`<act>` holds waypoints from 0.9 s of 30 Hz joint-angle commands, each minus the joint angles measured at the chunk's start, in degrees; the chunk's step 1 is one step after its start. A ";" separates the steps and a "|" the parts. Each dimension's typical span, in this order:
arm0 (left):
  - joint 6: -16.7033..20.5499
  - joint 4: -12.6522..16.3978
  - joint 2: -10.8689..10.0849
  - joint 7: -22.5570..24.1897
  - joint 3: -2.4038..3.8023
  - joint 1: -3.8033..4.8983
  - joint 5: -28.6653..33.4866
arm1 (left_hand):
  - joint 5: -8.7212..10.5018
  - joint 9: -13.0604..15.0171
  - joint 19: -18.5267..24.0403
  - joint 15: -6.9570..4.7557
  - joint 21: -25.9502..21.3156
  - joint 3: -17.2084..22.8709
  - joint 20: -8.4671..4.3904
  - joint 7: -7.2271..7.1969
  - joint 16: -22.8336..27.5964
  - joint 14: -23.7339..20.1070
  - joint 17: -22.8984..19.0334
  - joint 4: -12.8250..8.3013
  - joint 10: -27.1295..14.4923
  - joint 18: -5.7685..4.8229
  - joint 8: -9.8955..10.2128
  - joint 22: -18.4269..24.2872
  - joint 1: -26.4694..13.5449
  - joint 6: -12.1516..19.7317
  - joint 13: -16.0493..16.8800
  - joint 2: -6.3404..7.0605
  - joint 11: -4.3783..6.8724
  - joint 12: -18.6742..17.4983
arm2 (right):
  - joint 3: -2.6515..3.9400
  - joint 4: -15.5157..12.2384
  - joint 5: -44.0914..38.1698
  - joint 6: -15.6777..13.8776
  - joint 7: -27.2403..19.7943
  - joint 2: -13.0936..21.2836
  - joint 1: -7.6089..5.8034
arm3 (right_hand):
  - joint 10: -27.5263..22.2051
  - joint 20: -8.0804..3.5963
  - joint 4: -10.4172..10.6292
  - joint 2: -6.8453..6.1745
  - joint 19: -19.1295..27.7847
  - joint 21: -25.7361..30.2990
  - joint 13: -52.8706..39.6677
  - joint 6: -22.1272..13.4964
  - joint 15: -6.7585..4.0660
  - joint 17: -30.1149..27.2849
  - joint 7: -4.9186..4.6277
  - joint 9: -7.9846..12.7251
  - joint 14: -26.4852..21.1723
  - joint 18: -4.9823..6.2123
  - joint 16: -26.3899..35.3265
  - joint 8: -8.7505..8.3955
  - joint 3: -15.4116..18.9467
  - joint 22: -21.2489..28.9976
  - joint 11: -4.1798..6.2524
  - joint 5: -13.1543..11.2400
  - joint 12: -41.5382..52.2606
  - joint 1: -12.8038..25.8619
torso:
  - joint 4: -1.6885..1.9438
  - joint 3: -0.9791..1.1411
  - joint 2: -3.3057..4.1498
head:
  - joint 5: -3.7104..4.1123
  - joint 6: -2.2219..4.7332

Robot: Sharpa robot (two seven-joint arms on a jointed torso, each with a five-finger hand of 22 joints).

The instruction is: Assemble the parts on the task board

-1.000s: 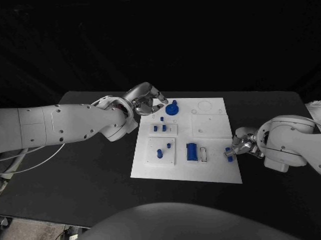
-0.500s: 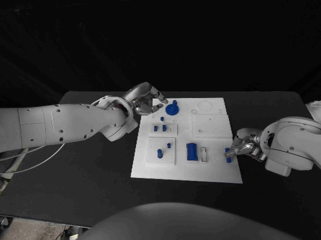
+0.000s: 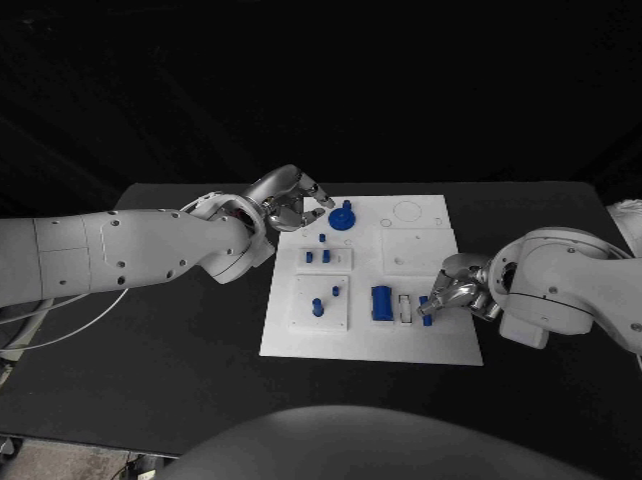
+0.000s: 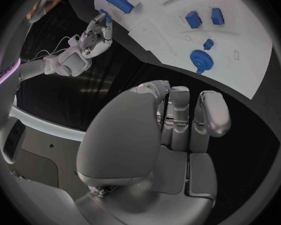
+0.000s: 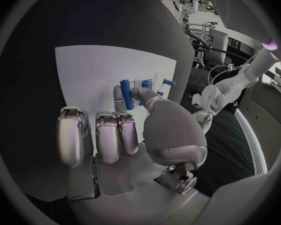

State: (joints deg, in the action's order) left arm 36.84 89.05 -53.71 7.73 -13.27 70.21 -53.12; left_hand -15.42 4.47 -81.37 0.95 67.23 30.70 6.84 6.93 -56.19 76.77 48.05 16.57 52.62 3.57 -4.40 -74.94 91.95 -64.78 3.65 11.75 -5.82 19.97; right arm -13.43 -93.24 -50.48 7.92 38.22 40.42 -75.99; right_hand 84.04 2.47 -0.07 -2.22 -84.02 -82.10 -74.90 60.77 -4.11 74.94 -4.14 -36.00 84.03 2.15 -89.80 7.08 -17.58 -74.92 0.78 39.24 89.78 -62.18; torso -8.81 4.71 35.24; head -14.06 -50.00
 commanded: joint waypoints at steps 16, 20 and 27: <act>-0.61 0.06 0.23 -0.04 0.03 -0.01 0.24 | 0.25 0.06 0.48 0.02 -0.31 0.41 -0.03 0.41 -0.10 -0.33 -0.05 0.03 0.35 1.03 -0.08 -9.03 0.40 0.04 0.00 0.32 -0.17 0.37 | -0.02 3.82 2.44 -0.77 -0.78 -3.82 1.74 | 5.96 0.23 -0.39 0.40 -1.19 0.87 -15.10 -0.31 0.47 15.06 0.33 -0.28 5.97 0.18 -0.20 0.07 -0.93 -11.95 -0.48 -1.05 0.22 0.72 | -0.03 0.01 0.01 | -0.03 0.00; -0.59 0.04 0.19 -0.06 0.03 -0.02 0.24 | 0.25 0.06 0.48 0.02 -0.31 0.41 -0.03 0.41 -0.10 -0.33 -0.05 0.03 0.35 1.03 -0.08 -9.03 0.40 0.04 0.00 0.32 -0.17 0.37 | -0.01 4.05 2.65 -1.06 -0.87 -4.14 1.92 | 5.96 0.25 -0.45 0.43 -1.17 0.91 -15.10 -0.36 0.48 15.06 0.31 -0.38 5.97 0.18 -0.20 0.07 -0.98 -11.94 -0.50 -1.39 0.22 0.83 | -0.04 -0.02 0.01 | 0.07 0.00; -0.80 0.00 0.19 -0.12 0.03 -0.02 0.24 | 0.27 0.05 0.51 0.06 -0.34 0.55 -0.02 0.42 -0.06 -0.41 -0.10 0.03 0.31 1.03 -0.06 -9.01 0.35 0.08 0.00 0.34 -0.22 0.37 | 0.00 4.19 3.08 -1.53 -1.01 -4.49 2.00 | 5.96 0.27 -0.55 0.53 -0.80 1.59 -15.10 -0.42 0.50 15.06 0.30 -0.52 5.97 0.36 -0.20 0.09 -1.10 -11.71 -0.51 -1.83 0.22 0.93 | -0.03 -0.01 -0.02 | -0.04 0.00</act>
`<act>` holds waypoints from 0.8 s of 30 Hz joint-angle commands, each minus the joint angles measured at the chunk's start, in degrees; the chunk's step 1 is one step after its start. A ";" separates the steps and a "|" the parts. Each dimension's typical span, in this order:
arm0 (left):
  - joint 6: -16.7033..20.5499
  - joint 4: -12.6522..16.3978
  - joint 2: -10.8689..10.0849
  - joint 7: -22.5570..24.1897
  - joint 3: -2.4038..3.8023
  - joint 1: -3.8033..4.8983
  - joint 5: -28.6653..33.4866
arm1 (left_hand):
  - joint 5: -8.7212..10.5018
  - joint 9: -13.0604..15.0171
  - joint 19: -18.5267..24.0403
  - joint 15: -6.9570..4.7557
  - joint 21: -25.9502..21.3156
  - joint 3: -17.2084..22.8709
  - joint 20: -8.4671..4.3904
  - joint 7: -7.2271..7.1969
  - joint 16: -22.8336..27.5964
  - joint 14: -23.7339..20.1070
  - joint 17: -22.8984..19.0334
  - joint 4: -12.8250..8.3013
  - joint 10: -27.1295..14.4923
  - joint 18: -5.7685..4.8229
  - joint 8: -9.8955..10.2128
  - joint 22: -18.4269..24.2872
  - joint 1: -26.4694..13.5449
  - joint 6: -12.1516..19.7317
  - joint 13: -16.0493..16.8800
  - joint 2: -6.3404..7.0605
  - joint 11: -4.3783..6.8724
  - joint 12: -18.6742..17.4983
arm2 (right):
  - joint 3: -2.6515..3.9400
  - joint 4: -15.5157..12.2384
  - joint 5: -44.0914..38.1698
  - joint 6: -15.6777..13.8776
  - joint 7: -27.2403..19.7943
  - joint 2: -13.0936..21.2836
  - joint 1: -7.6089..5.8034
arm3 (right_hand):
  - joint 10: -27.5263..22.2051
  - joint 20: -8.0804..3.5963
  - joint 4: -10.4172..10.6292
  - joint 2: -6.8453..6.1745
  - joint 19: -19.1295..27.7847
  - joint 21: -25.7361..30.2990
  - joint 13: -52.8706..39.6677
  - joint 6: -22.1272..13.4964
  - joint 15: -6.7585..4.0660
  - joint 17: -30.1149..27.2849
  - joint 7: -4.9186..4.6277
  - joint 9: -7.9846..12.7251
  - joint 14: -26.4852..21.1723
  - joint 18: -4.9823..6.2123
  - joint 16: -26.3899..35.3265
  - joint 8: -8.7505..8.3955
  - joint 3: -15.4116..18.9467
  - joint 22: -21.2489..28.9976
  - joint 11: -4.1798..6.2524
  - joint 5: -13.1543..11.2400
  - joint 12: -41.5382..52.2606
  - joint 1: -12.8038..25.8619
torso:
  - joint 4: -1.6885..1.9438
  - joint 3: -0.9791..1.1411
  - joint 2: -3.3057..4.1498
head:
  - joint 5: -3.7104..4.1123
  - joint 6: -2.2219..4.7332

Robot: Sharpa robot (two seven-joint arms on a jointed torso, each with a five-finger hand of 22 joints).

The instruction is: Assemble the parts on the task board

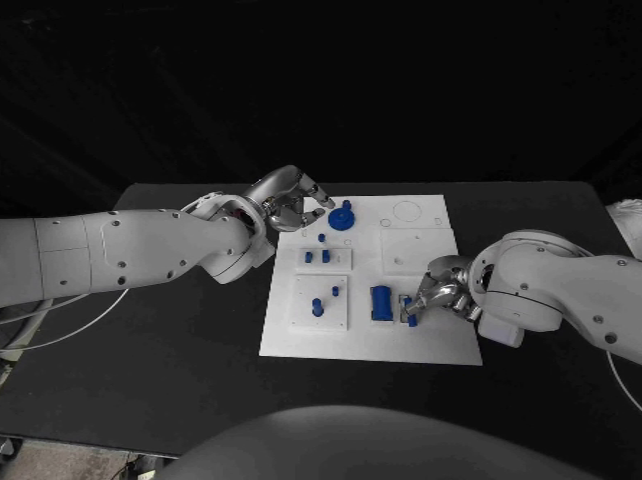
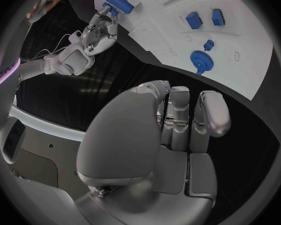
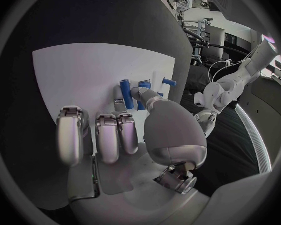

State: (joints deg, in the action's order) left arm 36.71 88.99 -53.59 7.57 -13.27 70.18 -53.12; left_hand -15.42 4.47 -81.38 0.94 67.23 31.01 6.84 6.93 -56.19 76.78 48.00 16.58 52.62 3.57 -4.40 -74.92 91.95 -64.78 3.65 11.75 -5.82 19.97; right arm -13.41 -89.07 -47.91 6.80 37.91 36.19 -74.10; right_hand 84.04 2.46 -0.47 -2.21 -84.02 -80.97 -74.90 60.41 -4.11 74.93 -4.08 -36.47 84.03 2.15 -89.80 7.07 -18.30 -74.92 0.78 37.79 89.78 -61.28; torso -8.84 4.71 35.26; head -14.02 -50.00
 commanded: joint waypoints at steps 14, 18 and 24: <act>-0.98 0.07 0.06 -0.21 0.03 0.01 0.23 | 0.27 0.06 0.52 0.06 -0.34 0.23 -0.02 0.42 -0.06 -0.42 -0.05 0.01 0.31 1.03 -0.06 -9.03 0.35 0.08 0.00 0.34 -0.22 0.37 | 0.00 0.66 0.66 -1.26 -0.83 -0.91 0.11 | 5.96 0.41 0.18 0.91 -0.31 1.42 -15.10 -0.57 0.65 15.07 0.07 -0.51 5.97 0.57 -0.20 -0.04 -0.41 -11.40 -0.67 -2.31 0.22 1.21 | 0.00 0.00 -0.01 | -0.21 0.00; -1.09 0.07 0.08 -0.28 0.03 0.01 0.23 | 0.27 0.06 0.52 0.06 -0.34 0.23 -0.02 0.42 -0.06 -0.42 -0.05 0.01 0.31 1.03 -0.06 -9.03 0.35 0.08 0.00 0.34 -0.22 0.37 | 0.00 0.83 0.79 -1.48 -0.87 -1.05 0.10 | 5.96 0.47 0.51 1.10 -0.21 1.64 -15.10 -0.81 0.71 15.07 -0.01 -0.72 5.97 0.62 -0.20 -0.12 -0.28 -11.35 -0.76 -3.86 0.22 1.94 | 0.00 -0.01 0.00 | -0.19 0.00; -1.23 0.01 0.14 -0.45 0.03 0.01 0.23 | 0.27 0.06 0.52 0.06 -0.34 0.23 -0.02 0.42 -0.06 -0.42 -0.05 0.01 0.31 1.03 -0.06 -9.03 0.35 0.08 0.00 0.34 -0.22 0.37 | 0.02 1.03 0.91 -1.94 -0.99 -1.22 0.10 | 5.96 0.53 1.00 1.30 -0.14 1.88 -15.10 -0.92 0.75 15.07 -0.01 -1.00 5.97 0.66 -0.20 -0.14 -0.02 -11.29 -0.77 -5.86 0.22 2.88 | -0.01 0.00 -0.01 | -0.18 0.00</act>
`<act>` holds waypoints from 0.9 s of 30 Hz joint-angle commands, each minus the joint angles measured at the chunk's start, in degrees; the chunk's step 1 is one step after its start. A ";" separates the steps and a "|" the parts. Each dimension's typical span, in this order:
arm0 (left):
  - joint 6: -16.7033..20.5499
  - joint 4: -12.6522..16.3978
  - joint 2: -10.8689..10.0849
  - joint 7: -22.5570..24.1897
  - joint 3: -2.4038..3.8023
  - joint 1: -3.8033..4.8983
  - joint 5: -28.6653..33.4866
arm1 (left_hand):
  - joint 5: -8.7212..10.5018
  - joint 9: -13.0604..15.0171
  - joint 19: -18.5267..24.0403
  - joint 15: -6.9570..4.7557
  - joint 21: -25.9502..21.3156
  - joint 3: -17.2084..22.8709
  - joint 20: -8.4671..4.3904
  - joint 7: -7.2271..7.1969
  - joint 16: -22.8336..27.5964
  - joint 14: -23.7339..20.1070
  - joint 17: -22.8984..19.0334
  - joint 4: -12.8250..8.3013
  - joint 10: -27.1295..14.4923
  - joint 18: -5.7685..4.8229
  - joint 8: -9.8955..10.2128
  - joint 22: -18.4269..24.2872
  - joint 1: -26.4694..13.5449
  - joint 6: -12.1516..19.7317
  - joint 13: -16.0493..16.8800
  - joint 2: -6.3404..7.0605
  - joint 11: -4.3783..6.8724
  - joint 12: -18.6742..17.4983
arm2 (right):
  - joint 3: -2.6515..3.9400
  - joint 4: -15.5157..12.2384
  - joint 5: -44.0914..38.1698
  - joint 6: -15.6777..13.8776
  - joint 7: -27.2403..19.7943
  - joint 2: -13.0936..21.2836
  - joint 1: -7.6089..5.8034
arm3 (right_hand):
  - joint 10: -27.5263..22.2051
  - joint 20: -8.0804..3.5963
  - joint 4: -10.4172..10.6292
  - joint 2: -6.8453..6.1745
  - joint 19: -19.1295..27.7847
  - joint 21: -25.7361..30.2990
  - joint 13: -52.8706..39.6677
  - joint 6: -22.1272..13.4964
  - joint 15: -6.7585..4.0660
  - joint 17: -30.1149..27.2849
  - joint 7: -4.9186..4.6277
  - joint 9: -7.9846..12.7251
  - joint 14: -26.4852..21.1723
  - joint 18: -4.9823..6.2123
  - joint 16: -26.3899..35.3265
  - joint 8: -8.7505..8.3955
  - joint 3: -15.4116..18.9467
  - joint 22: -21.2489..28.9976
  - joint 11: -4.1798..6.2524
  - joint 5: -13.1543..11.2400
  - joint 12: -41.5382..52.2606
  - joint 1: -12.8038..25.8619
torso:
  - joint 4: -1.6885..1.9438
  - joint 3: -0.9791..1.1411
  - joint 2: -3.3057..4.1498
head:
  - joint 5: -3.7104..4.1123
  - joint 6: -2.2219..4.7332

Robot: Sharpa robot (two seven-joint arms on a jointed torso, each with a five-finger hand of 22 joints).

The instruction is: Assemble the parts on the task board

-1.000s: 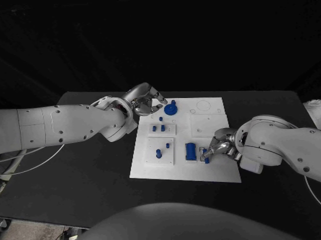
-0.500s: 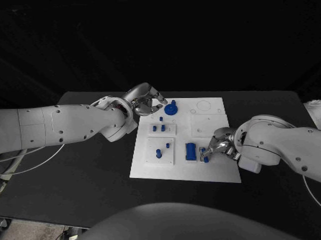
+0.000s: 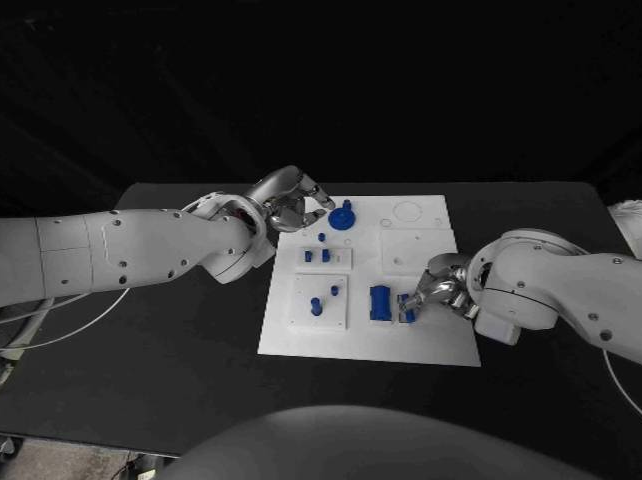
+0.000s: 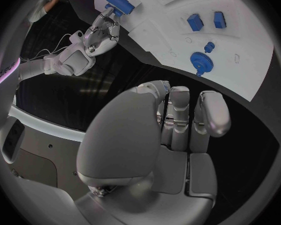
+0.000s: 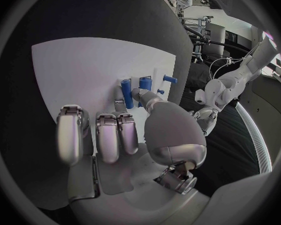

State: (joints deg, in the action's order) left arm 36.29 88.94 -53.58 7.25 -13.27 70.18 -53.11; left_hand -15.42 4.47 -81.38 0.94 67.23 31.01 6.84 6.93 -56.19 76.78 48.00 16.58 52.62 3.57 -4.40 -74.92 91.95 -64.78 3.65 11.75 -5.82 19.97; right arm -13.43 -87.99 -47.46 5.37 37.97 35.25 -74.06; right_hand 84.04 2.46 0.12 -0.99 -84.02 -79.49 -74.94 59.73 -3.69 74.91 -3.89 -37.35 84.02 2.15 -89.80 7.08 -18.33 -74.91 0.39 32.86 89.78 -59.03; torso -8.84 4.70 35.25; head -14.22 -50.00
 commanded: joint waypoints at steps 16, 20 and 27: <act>-1.11 -0.07 0.44 -0.49 0.03 0.00 0.22 | 0.24 0.07 0.59 0.11 -0.39 0.60 0.01 0.43 -0.02 -0.57 -0.13 -0.10 0.32 1.04 -0.07 -9.01 0.42 0.07 0.01 0.33 -0.27 0.42 | 0.07 -0.18 0.78 -0.57 -1.09 -0.06 0.06 | 5.96 0.66 2.02 0.40 -0.21 0.78 -15.06 -0.39 0.47 15.09 -0.37 -0.96 5.98 0.69 -0.20 -0.40 3.05 -11.27 -0.57 -19.68 0.22 2.82 | -0.03 0.01 0.00 | 0.10 0.00; -1.17 -0.10 0.48 -0.55 0.03 -0.02 0.20 | 0.22 0.07 0.59 0.11 -0.35 0.69 0.02 0.43 -0.01 -0.60 -0.16 -0.14 0.33 1.03 -0.07 -9.02 0.49 0.07 0.01 0.34 -0.28 0.43 | 0.07 -0.25 0.79 -0.72 -1.11 0.13 0.06 | 5.96 0.69 2.66 0.57 -0.23 0.82 -15.06 -0.29 0.50 15.09 -0.41 -1.07 5.98 0.70 -0.20 -0.42 3.85 -11.28 -0.60 -21.75 0.22 3.42 | -0.02 0.00 0.01 | 0.12 0.00; -1.34 -0.14 0.60 -0.66 0.03 -0.06 0.19 | 0.17 0.08 0.61 0.11 -0.36 0.86 0.02 0.44 -0.01 -0.64 -0.18 -0.22 0.33 1.04 -0.07 -9.02 0.62 0.07 0.01 0.38 -0.28 0.45 | 0.07 -1.01 0.95 -1.70 -1.42 1.07 0.07 | 5.96 0.70 5.39 1.58 -0.14 1.17 -15.06 0.00 0.49 15.09 -0.34 -1.28 5.98 0.77 -0.20 -0.42 5.62 -11.20 -0.56 -22.70 0.22 6.21 | 0.02 0.03 0.02 | 0.02 0.00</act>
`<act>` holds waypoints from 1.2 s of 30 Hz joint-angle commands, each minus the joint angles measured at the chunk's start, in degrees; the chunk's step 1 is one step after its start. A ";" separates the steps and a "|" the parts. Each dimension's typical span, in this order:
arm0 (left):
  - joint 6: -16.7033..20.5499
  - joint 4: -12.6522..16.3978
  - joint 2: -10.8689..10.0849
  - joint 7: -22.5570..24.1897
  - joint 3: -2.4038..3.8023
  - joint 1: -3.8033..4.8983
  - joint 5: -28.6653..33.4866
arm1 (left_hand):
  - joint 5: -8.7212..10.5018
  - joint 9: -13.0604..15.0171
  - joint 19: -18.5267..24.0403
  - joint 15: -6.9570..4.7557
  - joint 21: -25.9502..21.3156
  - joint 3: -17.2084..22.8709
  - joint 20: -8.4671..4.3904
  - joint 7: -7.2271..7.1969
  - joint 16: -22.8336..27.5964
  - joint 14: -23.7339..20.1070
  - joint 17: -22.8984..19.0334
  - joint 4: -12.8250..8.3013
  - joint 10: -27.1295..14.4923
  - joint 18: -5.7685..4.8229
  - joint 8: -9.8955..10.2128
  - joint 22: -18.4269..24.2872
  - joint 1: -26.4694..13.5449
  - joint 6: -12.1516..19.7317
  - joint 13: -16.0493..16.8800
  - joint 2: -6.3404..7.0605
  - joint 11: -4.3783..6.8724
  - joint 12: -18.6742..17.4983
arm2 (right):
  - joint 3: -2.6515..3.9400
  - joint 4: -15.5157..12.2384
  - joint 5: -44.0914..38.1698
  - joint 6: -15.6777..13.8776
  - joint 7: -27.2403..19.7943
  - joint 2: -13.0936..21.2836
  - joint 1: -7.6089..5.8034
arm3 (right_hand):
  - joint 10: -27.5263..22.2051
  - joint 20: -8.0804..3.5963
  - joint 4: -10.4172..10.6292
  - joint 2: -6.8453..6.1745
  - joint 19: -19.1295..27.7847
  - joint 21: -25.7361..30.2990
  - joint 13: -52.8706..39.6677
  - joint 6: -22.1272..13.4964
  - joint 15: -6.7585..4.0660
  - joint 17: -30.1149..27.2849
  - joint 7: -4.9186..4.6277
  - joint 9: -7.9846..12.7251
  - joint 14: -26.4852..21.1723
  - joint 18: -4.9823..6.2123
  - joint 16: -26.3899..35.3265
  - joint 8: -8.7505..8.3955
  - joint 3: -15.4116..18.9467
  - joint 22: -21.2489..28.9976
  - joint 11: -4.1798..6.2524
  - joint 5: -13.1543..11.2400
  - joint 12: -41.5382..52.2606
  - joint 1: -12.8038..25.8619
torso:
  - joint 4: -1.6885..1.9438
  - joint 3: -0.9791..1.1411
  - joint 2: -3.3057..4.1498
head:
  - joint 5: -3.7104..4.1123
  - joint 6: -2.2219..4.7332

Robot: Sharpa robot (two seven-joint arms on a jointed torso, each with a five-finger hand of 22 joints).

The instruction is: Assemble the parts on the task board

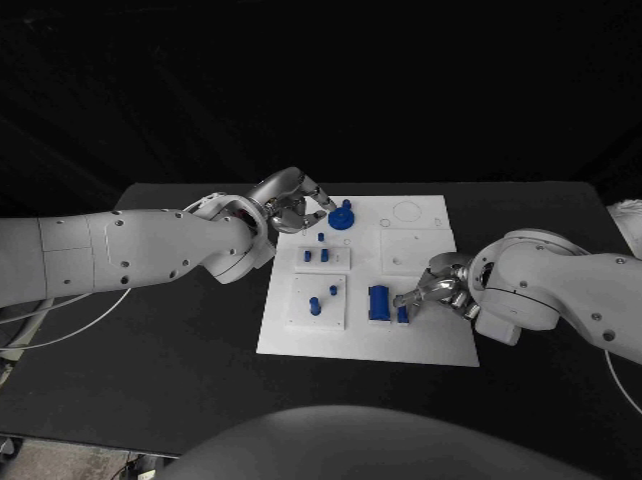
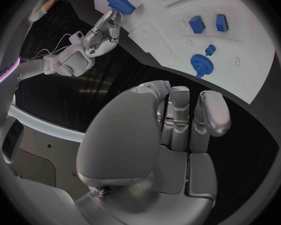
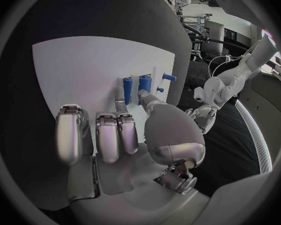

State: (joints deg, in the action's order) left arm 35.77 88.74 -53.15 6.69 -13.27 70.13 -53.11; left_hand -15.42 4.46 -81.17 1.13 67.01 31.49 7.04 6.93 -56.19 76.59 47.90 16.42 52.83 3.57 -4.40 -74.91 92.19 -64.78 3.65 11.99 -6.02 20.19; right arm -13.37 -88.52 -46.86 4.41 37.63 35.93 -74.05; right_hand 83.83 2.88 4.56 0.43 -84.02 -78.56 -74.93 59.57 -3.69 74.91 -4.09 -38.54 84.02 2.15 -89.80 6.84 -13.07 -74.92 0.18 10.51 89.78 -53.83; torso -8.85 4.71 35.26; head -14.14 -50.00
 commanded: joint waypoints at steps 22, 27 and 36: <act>1.25 0.81 -0.54 2.91 0.03 -0.10 0.26 | 0.18 0.10 0.35 -0.10 0.10 0.72 -0.19 0.42 -0.21 -0.41 0.09 -0.03 0.28 1.00 -0.11 -9.08 0.48 0.02 0.04 0.15 0.00 0.36 | -0.06 -12.61 -17.73 -20.43 -25.39 13.62 1.94 | 6.17 0.30 -9.94 0.83 -1.40 -2.88 -15.07 -6.61 0.72 15.09 -0.69 -7.81 5.98 0.01 -0.20 6.72 -3.62 -12.25 -0.56 13.94 0.22 -15.37 | -0.07 -0.01 -0.04 | -0.44 0.00; 1.39 0.77 -0.55 3.20 0.03 -0.14 0.27 | 0.19 0.10 0.37 -0.11 0.07 0.79 -0.19 0.40 -0.23 -0.41 0.09 -0.01 0.38 1.01 -0.11 -9.07 0.46 0.02 0.06 0.17 0.03 0.42 | -0.08 -14.71 -27.87 -25.51 -29.12 15.53 3.73 | 6.17 0.54 -10.59 0.91 -1.46 -3.38 -15.07 -8.15 0.85 15.09 -0.48 -9.98 5.98 -0.07 -0.20 10.00 -2.83 -12.38 -0.62 10.77 0.22 -17.49 | -0.05 -0.02 -0.01 | -0.16 0.00; 1.40 0.94 -0.66 3.38 0.03 -0.22 0.27 | 0.20 0.11 0.37 -0.12 0.10 0.85 -0.20 0.39 -0.27 -0.40 0.12 0.01 0.46 1.01 -0.11 -9.08 0.45 0.01 0.07 0.18 0.04 0.47 | -0.09 -13.85 -34.61 -28.27 -29.97 14.88 7.31 | 6.17 0.13 -8.89 -0.31 -1.49 -3.87 -15.07 -11.28 0.07 15.09 0.56 -17.42 5.98 -0.15 -0.20 20.76 -1.13 -12.46 0.14 6.66 0.22 -18.11 | 0.06 0.01 0.02 | -0.41 0.00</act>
State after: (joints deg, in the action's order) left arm 36.64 89.49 -53.80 9.10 -13.27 69.91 -53.09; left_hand -15.42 4.50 -80.96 1.13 67.01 32.12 6.84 6.93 -56.19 76.59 47.94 16.42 52.83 3.57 -4.40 -74.91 92.18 -64.78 3.65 11.98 -6.02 20.43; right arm -13.45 -102.63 -75.87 -21.15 9.89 51.06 -67.09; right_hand 84.03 2.88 -4.61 0.63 -84.02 -82.21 -74.91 48.51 -3.27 74.93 -3.55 -55.50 84.03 2.15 -89.80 26.95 -14.19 -74.92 -0.22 17.35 89.78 -71.90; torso -8.81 4.71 35.24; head -14.38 -50.00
